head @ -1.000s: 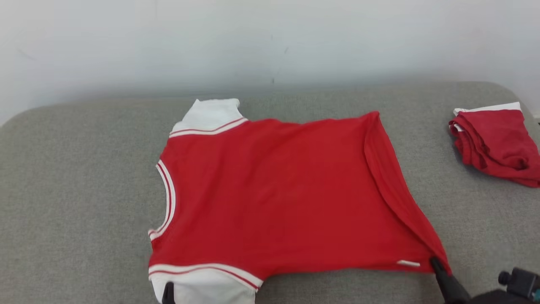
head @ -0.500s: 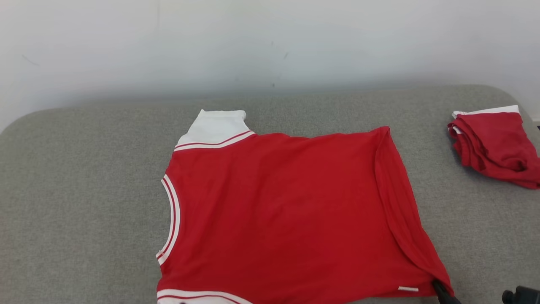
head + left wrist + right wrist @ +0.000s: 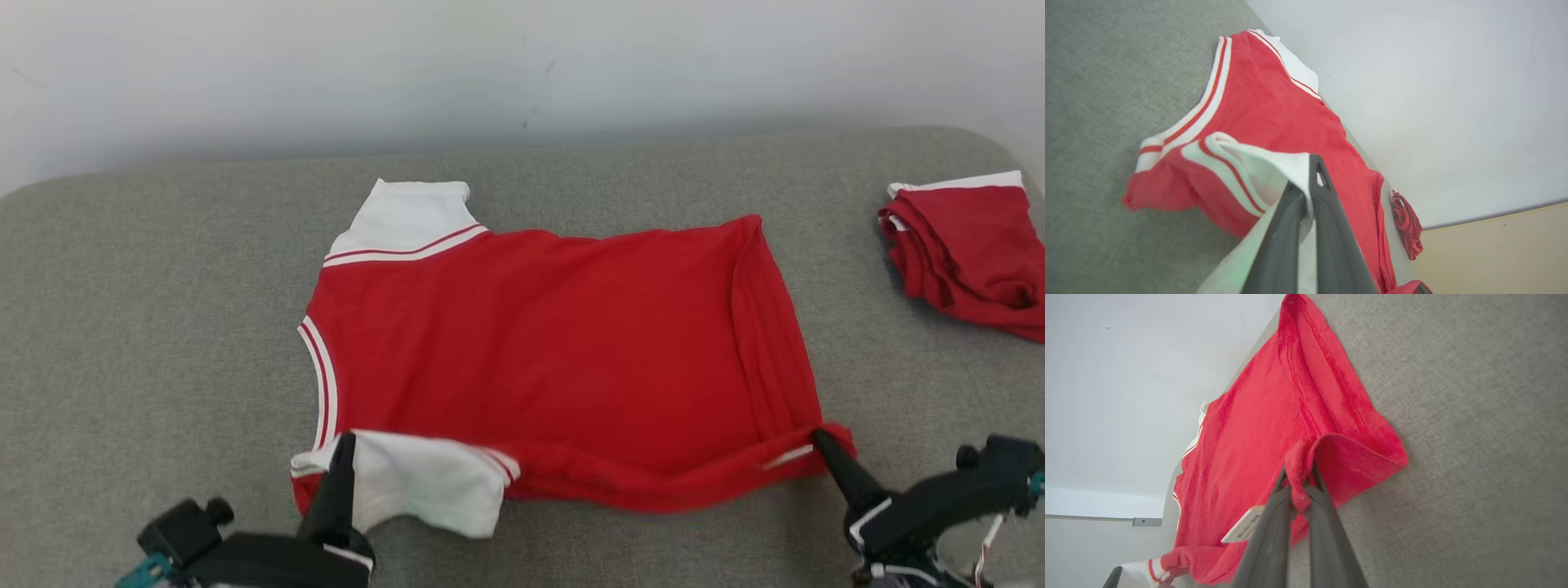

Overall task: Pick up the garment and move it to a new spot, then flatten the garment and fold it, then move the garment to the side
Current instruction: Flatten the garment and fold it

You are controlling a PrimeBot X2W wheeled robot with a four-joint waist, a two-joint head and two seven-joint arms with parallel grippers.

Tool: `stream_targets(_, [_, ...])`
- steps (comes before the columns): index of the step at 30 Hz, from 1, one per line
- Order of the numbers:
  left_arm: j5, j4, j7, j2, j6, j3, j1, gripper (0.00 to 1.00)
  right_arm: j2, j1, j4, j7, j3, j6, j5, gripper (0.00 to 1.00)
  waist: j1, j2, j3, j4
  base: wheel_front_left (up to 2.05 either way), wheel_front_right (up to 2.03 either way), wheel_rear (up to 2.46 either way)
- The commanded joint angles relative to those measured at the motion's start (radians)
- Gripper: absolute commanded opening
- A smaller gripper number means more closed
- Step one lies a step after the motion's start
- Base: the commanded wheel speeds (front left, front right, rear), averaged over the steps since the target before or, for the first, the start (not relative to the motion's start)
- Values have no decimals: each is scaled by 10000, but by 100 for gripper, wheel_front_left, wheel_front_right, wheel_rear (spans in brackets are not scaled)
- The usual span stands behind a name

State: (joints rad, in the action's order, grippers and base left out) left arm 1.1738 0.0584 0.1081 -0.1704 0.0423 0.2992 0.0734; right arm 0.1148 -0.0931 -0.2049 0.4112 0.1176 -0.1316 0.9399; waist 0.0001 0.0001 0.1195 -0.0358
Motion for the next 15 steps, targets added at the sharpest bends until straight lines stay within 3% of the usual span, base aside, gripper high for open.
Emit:
stream_targets(1, [20,60,1,-30,-61,-51,161,0,-41,-159,-32,33,52,24,-77,0,-1,-1,85,-37,0,0,0])
stream_targets(13, [-152,2263,-37,-108,-288,-250,2177,0,-439,-2660,-1892,37,458,24,-1393,1,-1,-1,407,-32,0,0,0])
stream_targets(14, [-322,2420,-25,-159,-367,-161,2308,5,-402,-2778,-1966,-133,415,24,-1530,46,-1,-1,412,5,0,0,0])
stream_targets(15, [-532,2562,27,-209,-449,-23,2442,81,-375,-2838,-2072,-234,343,24,-1609,100,-1,-1,406,55,0,0,0])
